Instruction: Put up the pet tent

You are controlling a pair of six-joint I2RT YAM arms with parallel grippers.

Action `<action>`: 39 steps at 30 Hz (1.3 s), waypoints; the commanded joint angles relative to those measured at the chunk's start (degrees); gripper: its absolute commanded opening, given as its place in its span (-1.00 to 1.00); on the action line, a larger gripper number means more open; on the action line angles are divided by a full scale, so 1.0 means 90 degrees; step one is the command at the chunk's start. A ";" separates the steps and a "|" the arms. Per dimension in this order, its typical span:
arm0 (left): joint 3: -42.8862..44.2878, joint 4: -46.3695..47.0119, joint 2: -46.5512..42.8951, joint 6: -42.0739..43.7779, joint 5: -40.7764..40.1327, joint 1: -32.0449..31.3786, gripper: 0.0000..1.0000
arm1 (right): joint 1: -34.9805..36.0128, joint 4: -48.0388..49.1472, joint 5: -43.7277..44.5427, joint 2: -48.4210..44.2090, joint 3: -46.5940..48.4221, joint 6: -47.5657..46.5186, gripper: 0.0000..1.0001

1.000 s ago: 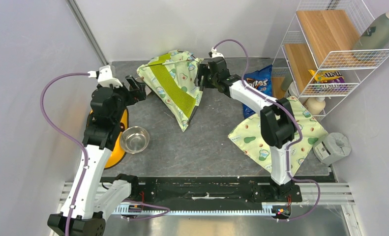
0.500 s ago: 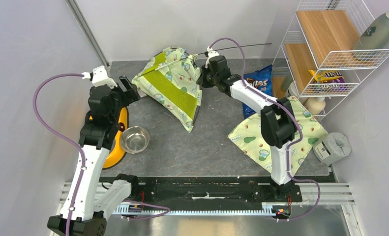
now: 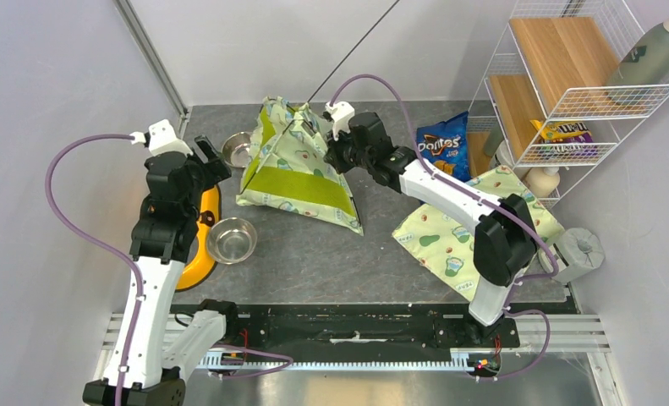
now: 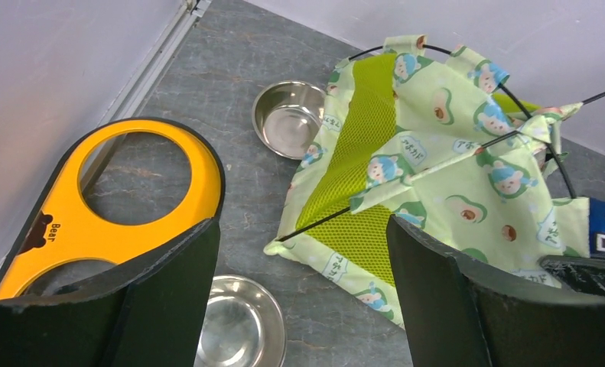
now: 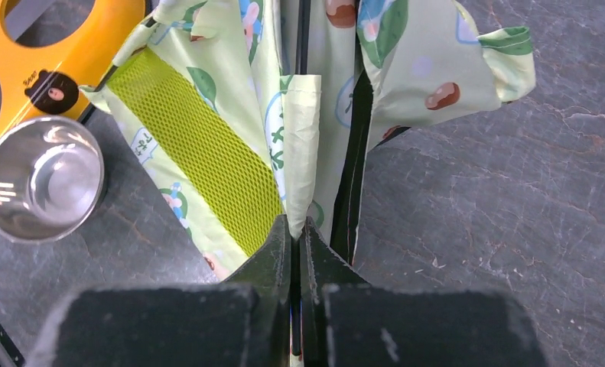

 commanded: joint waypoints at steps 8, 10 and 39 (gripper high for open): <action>-0.0568 0.0324 -0.0039 0.0591 0.2500 0.0051 0.72 | 0.0075 -0.0599 -0.0541 -0.0848 -0.0201 -0.1204 -1.00; -0.0761 0.0422 0.0074 0.0697 0.3118 0.0046 0.71 | 0.0065 -0.0892 -0.0631 -0.0943 -0.0202 -0.1412 -1.00; -0.1908 0.2298 0.2254 0.1032 0.3442 -0.0646 0.04 | -0.0306 -0.1561 -0.1161 -0.1145 -0.0373 -0.0920 -0.79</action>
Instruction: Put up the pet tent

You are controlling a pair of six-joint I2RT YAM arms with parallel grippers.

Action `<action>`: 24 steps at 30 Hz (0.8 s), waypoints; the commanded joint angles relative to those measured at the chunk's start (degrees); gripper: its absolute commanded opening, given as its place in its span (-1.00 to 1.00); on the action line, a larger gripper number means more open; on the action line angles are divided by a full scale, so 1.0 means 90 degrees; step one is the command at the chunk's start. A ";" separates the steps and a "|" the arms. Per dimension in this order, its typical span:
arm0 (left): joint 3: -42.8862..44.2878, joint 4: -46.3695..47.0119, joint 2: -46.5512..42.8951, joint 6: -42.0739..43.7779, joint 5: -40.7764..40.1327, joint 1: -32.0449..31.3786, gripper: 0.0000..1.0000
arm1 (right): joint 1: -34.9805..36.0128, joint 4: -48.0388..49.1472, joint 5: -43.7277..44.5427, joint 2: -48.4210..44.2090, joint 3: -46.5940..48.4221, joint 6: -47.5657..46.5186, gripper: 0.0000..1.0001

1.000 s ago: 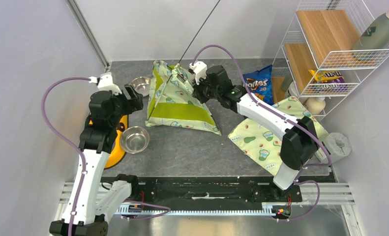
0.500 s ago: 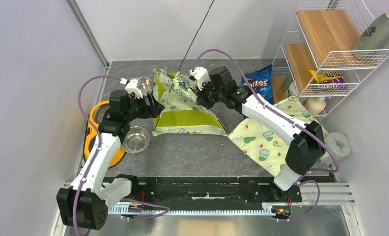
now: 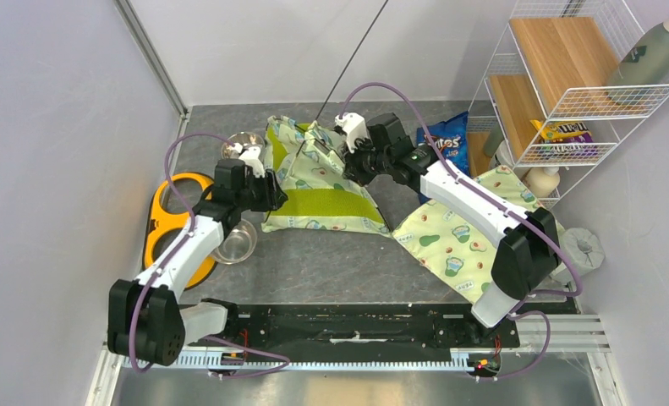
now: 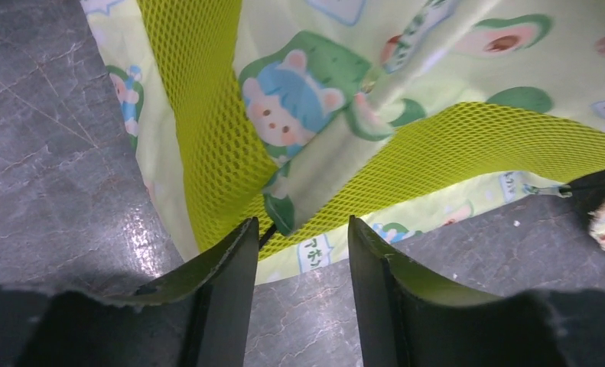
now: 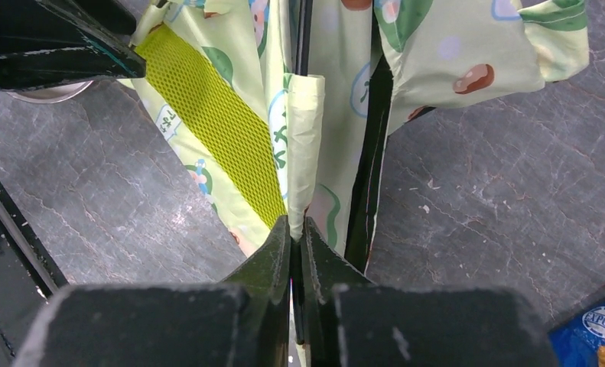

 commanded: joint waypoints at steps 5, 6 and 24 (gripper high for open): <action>0.0538 0.0098 0.0653 0.0272 -0.0461 -0.0181 -0.28 | -0.0163 0.0350 -0.0173 -0.0308 -0.0030 0.0669 -0.49; 0.0586 0.0079 0.0735 0.0272 -0.0484 -0.0192 -0.36 | -0.0162 0.0406 -0.0149 -0.0324 -0.0042 0.0695 -0.43; 0.0674 0.0272 0.1127 -0.0004 -0.0313 -0.0281 -0.96 | 0.0254 0.1457 0.1823 -0.1230 -0.0464 0.3137 0.59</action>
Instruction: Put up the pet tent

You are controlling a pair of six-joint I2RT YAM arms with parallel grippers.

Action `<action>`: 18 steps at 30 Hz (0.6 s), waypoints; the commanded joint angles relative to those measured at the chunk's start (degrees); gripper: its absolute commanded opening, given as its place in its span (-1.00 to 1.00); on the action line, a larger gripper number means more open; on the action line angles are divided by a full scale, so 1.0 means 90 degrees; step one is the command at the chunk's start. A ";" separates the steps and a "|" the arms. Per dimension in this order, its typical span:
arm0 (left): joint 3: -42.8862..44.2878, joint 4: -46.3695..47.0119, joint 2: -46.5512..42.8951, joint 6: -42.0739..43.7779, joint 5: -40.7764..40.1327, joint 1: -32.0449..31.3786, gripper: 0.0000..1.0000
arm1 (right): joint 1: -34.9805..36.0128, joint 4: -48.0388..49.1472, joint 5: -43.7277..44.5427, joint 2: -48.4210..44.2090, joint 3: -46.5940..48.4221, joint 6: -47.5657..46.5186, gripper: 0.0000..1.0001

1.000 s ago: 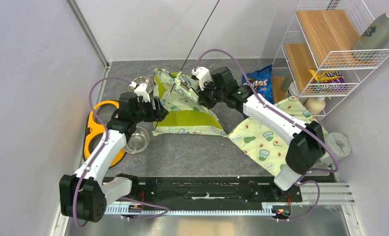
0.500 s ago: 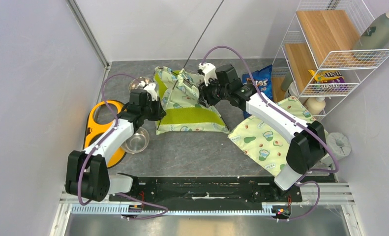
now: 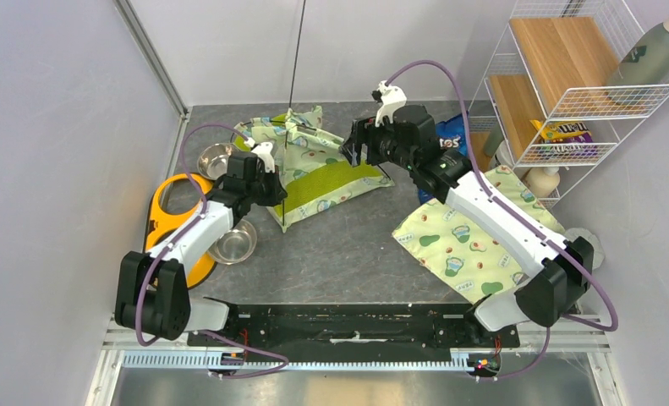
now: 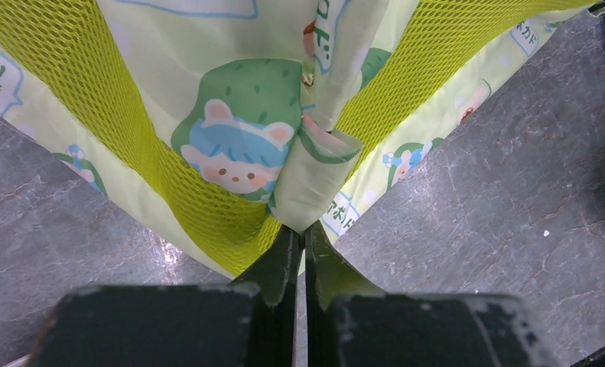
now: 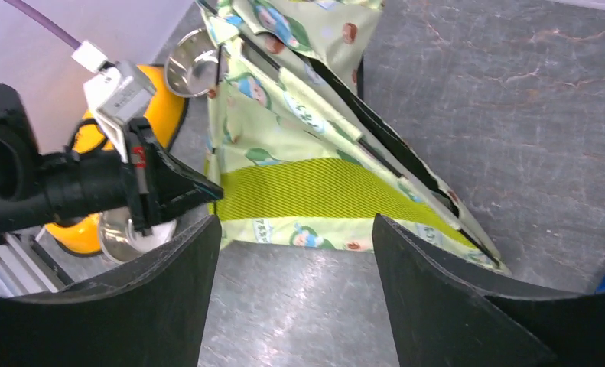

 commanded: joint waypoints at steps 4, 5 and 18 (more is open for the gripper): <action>0.0215 0.0280 0.0111 -0.0340 0.0158 -0.0002 -0.94 | 0.0656 0.1013 -0.0134 0.0526 -0.0284 0.0946 0.40; 0.0220 0.0282 0.0096 -0.0360 0.0161 -0.0002 -0.90 | 0.0730 0.1198 -0.0260 0.0660 -0.0337 0.1029 0.32; -0.0162 0.0221 -0.0726 -0.0519 -0.0156 -0.0002 -0.38 | 0.1159 0.2715 -0.0662 0.2324 -0.0065 0.1942 0.35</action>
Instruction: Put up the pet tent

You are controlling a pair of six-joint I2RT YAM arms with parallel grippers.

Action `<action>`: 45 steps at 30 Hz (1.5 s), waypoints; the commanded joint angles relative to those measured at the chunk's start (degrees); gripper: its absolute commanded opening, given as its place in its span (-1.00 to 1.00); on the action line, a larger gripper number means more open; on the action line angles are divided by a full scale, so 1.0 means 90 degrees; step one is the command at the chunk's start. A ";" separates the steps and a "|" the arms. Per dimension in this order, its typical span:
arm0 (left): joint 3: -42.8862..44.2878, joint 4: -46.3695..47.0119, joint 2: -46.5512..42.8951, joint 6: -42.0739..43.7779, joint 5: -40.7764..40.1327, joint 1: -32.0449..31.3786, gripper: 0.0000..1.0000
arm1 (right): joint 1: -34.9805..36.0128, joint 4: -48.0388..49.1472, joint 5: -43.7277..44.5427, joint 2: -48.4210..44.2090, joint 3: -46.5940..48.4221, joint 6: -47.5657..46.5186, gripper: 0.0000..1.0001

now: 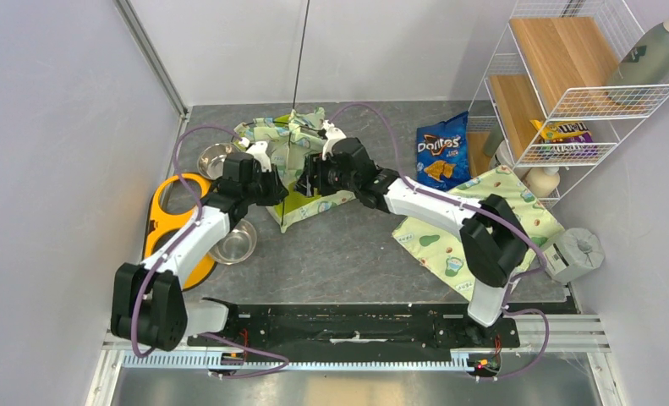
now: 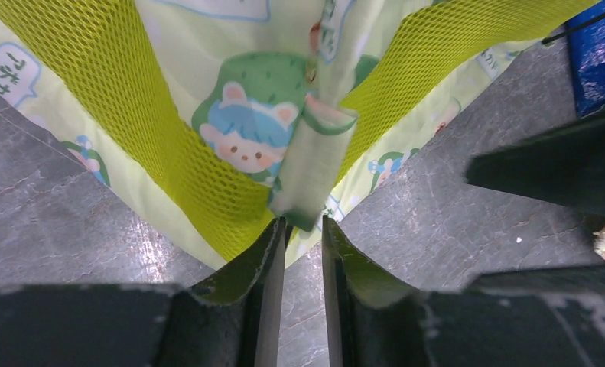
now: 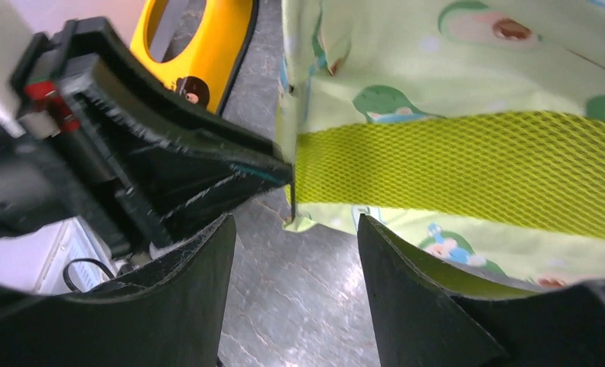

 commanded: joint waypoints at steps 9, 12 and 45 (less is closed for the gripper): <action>-0.0367 -0.0497 -0.1706 -0.0430 -0.1454 0.0000 -0.27 | 0.0419 0.0451 0.0349 0.1127 0.1098 0.0549 0.35; -0.0477 -0.0768 -0.2131 -0.0637 -0.1597 0.0009 -0.20 | 0.0543 0.0119 0.0577 0.1367 0.1359 0.0519 0.27; -0.1035 -0.1645 -0.1680 -0.2171 -0.1112 0.0003 -0.15 | 0.0673 -0.0582 0.0829 0.2325 0.2253 0.0389 -1.00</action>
